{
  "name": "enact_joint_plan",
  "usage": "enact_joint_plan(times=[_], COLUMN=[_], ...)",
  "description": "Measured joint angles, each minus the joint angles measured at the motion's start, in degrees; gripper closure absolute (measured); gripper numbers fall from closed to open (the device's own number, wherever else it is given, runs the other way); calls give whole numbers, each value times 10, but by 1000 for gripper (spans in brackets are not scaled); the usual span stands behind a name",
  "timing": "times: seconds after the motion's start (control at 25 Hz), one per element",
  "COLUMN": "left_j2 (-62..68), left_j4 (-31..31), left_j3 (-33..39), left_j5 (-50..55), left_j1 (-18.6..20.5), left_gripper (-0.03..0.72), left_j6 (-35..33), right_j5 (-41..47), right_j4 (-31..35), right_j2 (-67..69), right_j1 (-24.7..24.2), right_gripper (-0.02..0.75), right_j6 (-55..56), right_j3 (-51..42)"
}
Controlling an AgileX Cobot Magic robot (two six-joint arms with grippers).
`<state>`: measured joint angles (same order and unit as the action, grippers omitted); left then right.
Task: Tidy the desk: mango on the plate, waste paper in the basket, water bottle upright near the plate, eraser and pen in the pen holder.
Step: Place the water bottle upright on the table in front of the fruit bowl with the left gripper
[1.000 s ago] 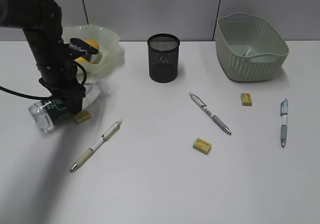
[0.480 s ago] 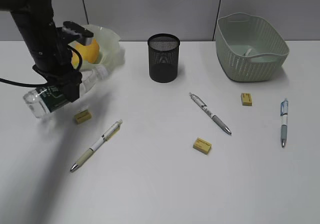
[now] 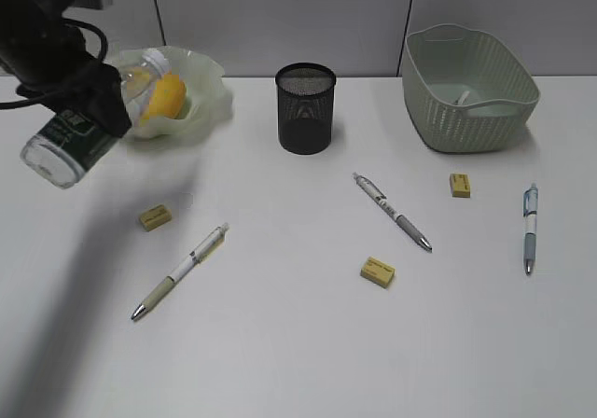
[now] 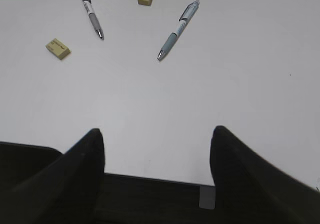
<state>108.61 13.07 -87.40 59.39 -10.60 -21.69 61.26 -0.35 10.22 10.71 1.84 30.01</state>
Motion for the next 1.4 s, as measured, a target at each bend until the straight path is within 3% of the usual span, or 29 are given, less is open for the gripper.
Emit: enact_joint_plan(times=[0.16, 0.32, 0.48, 0.64, 0.8, 1.16, 1.4], left_j2=[-59, -134, -216, -263, -269, -227, -149], left_j4=[6, 36, 81, 169, 236, 248, 181], left_j3=[46, 139, 267, 396, 485, 513, 513], left_j5=[-23, -115, -283, -489, -648, -836, -941], left_j1=[19, 33, 36, 35, 35, 22, -2], left_gripper=[198, 198, 198, 198, 198, 198, 198], left_j6=[1, 1, 1, 1, 1, 23, 132], right_j5=[0, 0, 0, 0, 0, -1, -1], right_j4=[0, 0, 0, 0, 0, 0, 0], right_j2=[0, 0, 0, 0, 0, 0, 0], right_j1=[0, 0, 0, 0, 0, 0, 0], right_gripper=[218, 218, 218, 218, 218, 218, 218], right_j6=[0, 0, 0, 0, 0, 0, 0], right_j3=[0, 0, 0, 0, 0, 0, 0])
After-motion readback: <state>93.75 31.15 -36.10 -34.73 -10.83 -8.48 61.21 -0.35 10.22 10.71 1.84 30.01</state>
